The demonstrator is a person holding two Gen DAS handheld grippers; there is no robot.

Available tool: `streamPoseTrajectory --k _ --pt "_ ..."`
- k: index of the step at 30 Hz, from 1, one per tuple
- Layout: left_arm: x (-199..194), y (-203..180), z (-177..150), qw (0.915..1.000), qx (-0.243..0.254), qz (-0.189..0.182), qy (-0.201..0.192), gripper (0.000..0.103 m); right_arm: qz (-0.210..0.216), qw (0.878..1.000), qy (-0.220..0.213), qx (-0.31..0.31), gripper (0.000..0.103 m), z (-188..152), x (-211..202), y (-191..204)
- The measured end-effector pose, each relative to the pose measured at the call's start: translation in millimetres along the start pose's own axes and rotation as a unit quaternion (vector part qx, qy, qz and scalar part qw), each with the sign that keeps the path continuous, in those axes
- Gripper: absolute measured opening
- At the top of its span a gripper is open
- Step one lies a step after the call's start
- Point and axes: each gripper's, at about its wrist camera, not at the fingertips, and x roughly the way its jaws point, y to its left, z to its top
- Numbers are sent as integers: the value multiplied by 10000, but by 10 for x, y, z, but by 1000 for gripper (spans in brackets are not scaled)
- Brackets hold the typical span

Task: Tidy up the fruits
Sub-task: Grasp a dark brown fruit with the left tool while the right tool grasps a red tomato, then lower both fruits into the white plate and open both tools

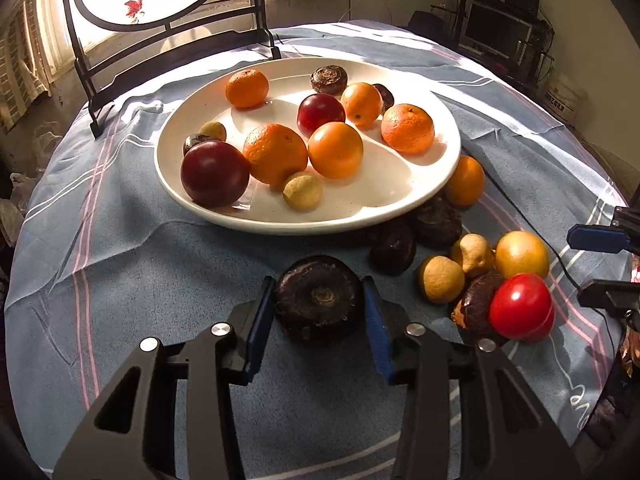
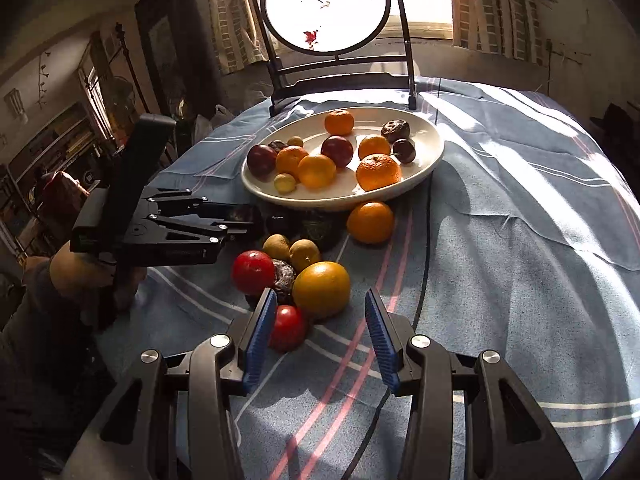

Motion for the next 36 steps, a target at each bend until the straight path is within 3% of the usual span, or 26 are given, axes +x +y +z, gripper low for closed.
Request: streamPoseTrajectory --k 4,9,11,14,21,28,36 --pt "-339 -76 -160 9993 -36 -78 -353 42 -21 9994 207 -269 46 -46 84 184" --pt "-644 -98 -333 9975 -215 -133 -663 42 -66 9986 492 -172 45 -62 286 205" --pt "-691 -109 -385 9970 -262 -202 -694 42 -97 9982 569 -146 40 -65 365 209" --pt "-725 -162 -461 9969 -250 -243 -710 42 -121 9987 478 -91 30 -74 331 204" --pt "-747 -157 -496 9952 -312 -470 -802 42 140 9999 78 -2 30 -42 -23 113" --pt "-712 -36 -117 9914 -528 -617 -1026 42 140 9989 -363 270 30 476 -146 -230" --pt "-269 143 619 9924 -728 -333 -934 42 243 9965 -210 769 30 1191 477 -573"
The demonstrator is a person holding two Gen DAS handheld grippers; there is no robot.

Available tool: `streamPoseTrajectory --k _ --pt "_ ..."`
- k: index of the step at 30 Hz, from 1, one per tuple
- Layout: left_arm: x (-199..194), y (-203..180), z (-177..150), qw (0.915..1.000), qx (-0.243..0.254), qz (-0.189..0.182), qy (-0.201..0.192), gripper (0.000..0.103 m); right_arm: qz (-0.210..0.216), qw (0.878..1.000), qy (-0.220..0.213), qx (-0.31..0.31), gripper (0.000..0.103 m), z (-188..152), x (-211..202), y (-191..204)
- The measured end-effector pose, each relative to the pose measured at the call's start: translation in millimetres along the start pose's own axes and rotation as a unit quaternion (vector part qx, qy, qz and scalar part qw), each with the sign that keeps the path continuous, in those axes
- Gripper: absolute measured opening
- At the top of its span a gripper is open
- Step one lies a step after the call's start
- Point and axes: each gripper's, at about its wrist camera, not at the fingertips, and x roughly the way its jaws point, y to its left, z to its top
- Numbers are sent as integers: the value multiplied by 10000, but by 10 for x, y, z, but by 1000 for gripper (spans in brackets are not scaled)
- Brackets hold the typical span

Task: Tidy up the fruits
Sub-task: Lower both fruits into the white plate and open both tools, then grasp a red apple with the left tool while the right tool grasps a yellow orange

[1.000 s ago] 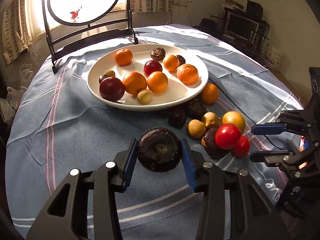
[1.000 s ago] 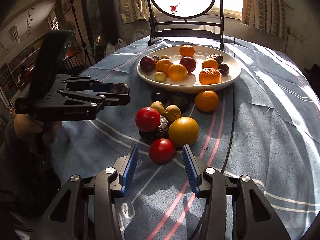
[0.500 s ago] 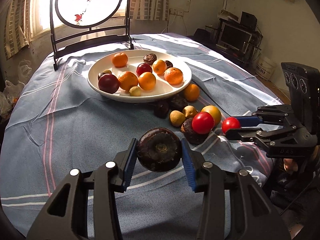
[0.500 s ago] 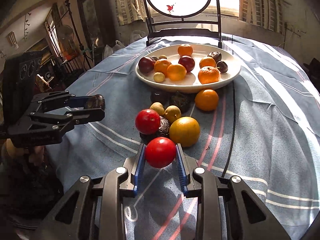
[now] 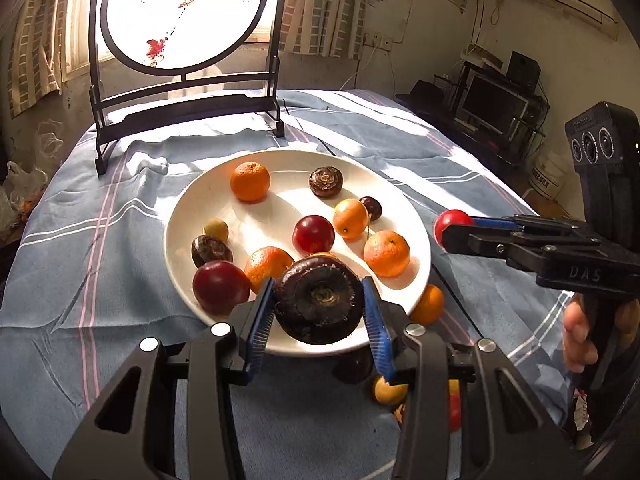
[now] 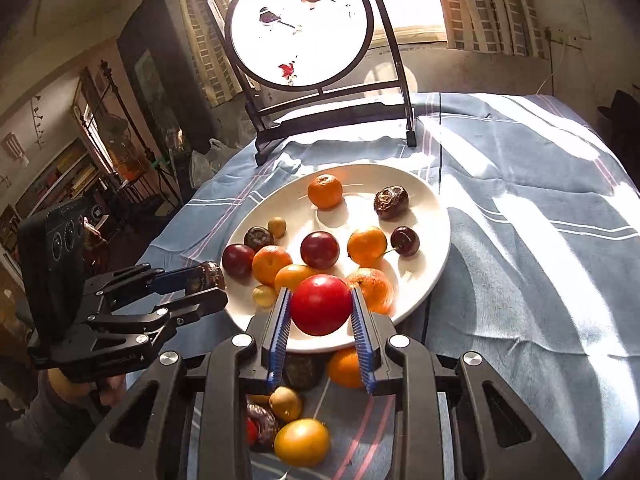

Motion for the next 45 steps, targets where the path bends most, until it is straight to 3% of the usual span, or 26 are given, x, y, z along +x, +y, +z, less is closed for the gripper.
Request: streamPoseTrajectory --k 6,8,12,15,21,26,32,34,41,45 --pt "409 295 330 9987 -396 243 225 46 -187 9998 40 -74 35 165 376 69" --pt "422 390 337 9976 -606 282 197 51 -305 9995 -26 -18 43 158 348 75" --pt "222 403 189 9974 -700 119 128 54 -341 9990 -156 -240 43 16 97 148" --pt "-8 247 -47 9989 -433 -47 167 55 -433 9982 -229 -335 43 -196 -126 147" --pt "-441 -463 -669 9968 750 -194 217 57 -543 9975 -436 -110 43 -657 -525 -25" --pt "-462 -833 -856 9938 1097 -157 55 57 -479 9978 -425 153 44 -920 -670 -109" --pt "-187 -880 -905 9944 982 -149 368 41 -428 9981 -428 106 44 -1089 -796 -59" --pt "-153 -852 -922 9948 903 -208 411 30 -378 9985 -386 70 44 -1107 -796 -40" --pt "-588 -664 -876 9985 476 -187 -180 30 -309 9989 265 -248 44 -1165 -426 168" --pt "-745 -501 -917 9992 335 -74 -198 30 -304 9979 472 -316 43 -1145 -208 275"
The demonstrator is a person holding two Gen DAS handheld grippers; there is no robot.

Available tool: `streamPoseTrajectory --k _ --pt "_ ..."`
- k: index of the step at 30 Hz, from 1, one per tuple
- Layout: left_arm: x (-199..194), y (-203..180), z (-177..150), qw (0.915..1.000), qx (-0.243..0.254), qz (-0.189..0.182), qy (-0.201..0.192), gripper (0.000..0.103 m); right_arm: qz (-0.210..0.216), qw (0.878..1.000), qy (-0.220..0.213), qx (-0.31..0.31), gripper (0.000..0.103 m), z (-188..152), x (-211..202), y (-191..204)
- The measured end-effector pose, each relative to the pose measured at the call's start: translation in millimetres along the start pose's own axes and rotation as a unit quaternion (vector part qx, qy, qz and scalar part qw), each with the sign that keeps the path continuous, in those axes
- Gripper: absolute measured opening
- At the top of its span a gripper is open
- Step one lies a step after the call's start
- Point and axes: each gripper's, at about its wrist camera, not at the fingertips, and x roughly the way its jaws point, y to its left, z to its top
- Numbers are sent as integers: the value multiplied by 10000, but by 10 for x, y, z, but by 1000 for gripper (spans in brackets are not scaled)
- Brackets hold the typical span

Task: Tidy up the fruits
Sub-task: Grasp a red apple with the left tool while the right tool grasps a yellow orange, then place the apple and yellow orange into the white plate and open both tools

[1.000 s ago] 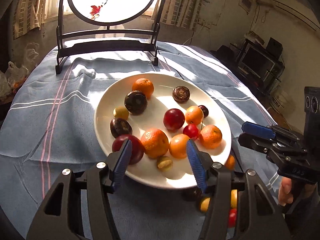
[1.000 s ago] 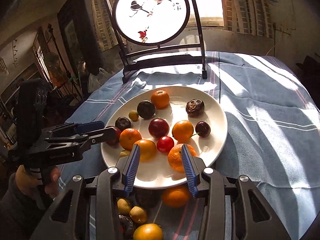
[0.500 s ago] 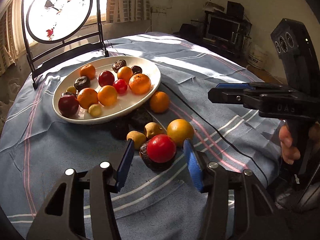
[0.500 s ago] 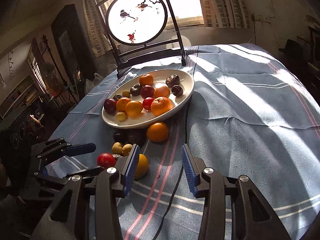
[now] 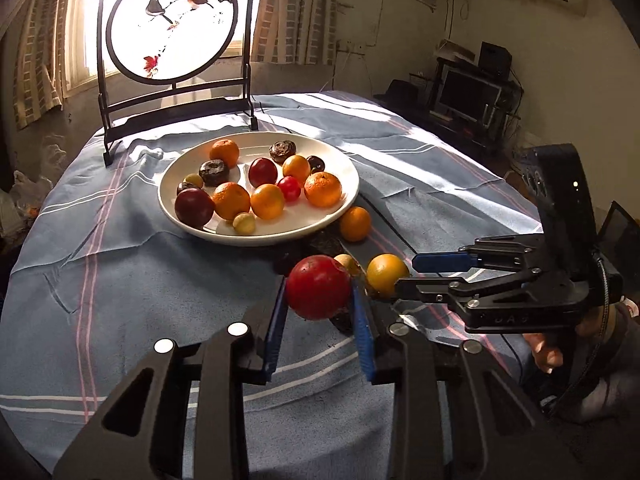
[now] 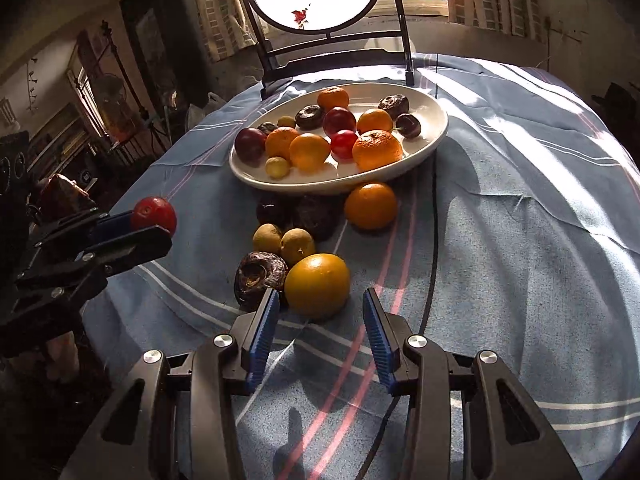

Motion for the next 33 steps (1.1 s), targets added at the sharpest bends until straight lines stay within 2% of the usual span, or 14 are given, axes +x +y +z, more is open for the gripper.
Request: streamPoseTrajectory --k 5,8,11,14,19,24,29,33 --pt "-32 119 -86 9998 -130 116 -2 30 100 9995 188 254 43 57 125 -49" --pt "-16 156 -104 9998 -212 59 -5 30 242 9987 187 399 38 44 101 -101" --pt "-4 171 -85 9997 -237 19 -47 30 334 9984 89 453 38 47 0 -134" --pt "26 203 -16 9996 -265 -4 -76 30 334 9982 -227 442 38 157 -195 -186" --pt "244 321 268 9995 -303 -11 -22 30 373 9969 -492 483 38 601 -263 -293" --pt "587 548 684 9988 -484 97 38 30 570 9963 -286 576 38 967 60 -311" --pt "996 806 1060 9962 -811 247 221 31 385 9982 -230 407 39 1109 330 -187" --pt "1110 925 1121 9933 -1051 374 315 38 262 9980 -416 398 41 1108 289 -187"
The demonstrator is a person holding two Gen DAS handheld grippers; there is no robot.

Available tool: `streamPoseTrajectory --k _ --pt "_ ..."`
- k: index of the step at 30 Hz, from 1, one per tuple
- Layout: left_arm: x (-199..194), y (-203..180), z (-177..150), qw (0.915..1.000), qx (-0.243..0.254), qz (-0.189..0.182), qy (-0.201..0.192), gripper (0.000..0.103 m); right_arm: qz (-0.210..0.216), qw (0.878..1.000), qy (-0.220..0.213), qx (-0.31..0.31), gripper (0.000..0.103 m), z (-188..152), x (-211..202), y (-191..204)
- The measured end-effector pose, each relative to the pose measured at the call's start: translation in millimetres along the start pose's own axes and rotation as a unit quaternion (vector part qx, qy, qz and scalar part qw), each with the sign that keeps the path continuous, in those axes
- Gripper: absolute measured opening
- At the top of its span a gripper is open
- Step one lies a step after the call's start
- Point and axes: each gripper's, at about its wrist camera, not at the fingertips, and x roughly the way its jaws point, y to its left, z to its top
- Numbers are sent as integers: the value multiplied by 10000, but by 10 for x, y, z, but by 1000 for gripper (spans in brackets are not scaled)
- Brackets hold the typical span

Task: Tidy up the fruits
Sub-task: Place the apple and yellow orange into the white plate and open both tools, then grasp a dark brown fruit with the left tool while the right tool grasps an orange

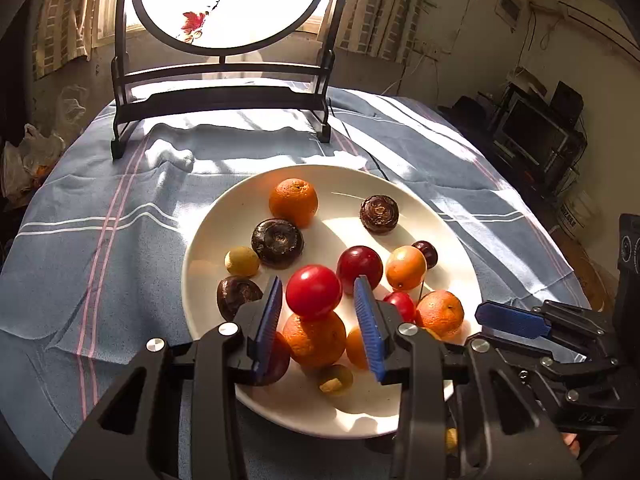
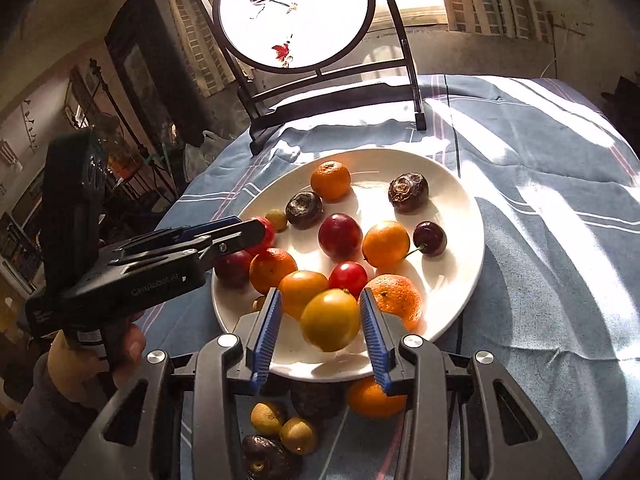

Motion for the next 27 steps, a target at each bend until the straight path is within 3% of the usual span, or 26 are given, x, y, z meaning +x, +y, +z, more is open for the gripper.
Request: streamPoseTrajectory --k 2,4,9,15,21,25,27 --pt "-90 14 -52 10000 -29 -43 -83 52 -68 9999 -95 -84 41 -36 -98 15" --pt "-222 -8 -161 9998 28 -45 -178 58 -90 9997 -166 -130 41 -99 -212 12" --pt "-524 -244 -691 9976 635 -268 45 58 -207 9991 -350 -83 42 -389 -517 -95" --pt "-661 -717 -1373 9882 1451 -255 408 58 -375 9983 -435 31 43 -748 -728 -232" --pt "-410 -916 -1466 9875 1467 -108 559 58 -366 9989 -280 49 43 -905 -718 -250" --pt "-301 -985 -1449 9856 1515 -163 737 45 -454 9988 -182 -14 43 -904 -665 -246" --pt "-329 -994 -1462 9857 1545 -113 659 45 -504 9987 -98 -31 43 -860 -603 -259"
